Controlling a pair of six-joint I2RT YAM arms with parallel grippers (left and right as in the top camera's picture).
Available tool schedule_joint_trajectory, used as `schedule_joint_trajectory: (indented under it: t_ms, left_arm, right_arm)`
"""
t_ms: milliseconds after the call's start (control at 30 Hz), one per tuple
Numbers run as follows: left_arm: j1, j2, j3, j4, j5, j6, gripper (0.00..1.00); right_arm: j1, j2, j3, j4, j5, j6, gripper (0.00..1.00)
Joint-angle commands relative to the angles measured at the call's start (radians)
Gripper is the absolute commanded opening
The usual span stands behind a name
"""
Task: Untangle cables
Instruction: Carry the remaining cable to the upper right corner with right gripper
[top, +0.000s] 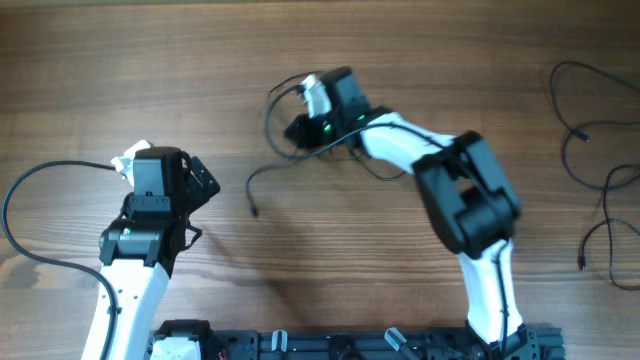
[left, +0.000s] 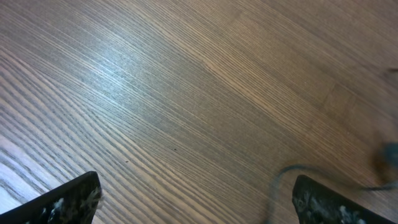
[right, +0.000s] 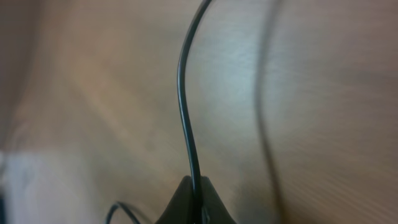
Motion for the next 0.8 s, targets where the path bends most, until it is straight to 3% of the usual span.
schedule_joint_trajectory:
  t_ms: [0, 233, 433, 600, 767]
  left_arm:
    - [0.005, 0.003, 0.002, 0.003, 0.005, -0.006, 1.0]
    - [0.005, 0.003, 0.002, 0.003, 0.005, -0.006, 1.0]
    - [0.006, 0.003, 0.002, 0.003, 0.005, -0.006, 1.0]
    - [0.005, 0.003, 0.002, 0.003, 0.005, -0.006, 1.0]
    - [0.005, 0.003, 0.002, 0.003, 0.005, -0.006, 1.0]
  right_arm:
    - [-0.056, -0.153, 0.065, -0.031, 0.329, -0.074, 0.04]
    - [-0.171, -0.307, 0.069, 0.155, 0.691, -0.124, 0.05]
    - [-0.209, -0.341, 0.069, 0.588, 0.891, -0.489, 0.04]
    - [-0.259, -0.341, 0.069, 0.946, 0.908, -0.699, 0.05]
    - [-0.349, -0.341, 0.069, 1.12, 0.904, -0.735, 0.05]
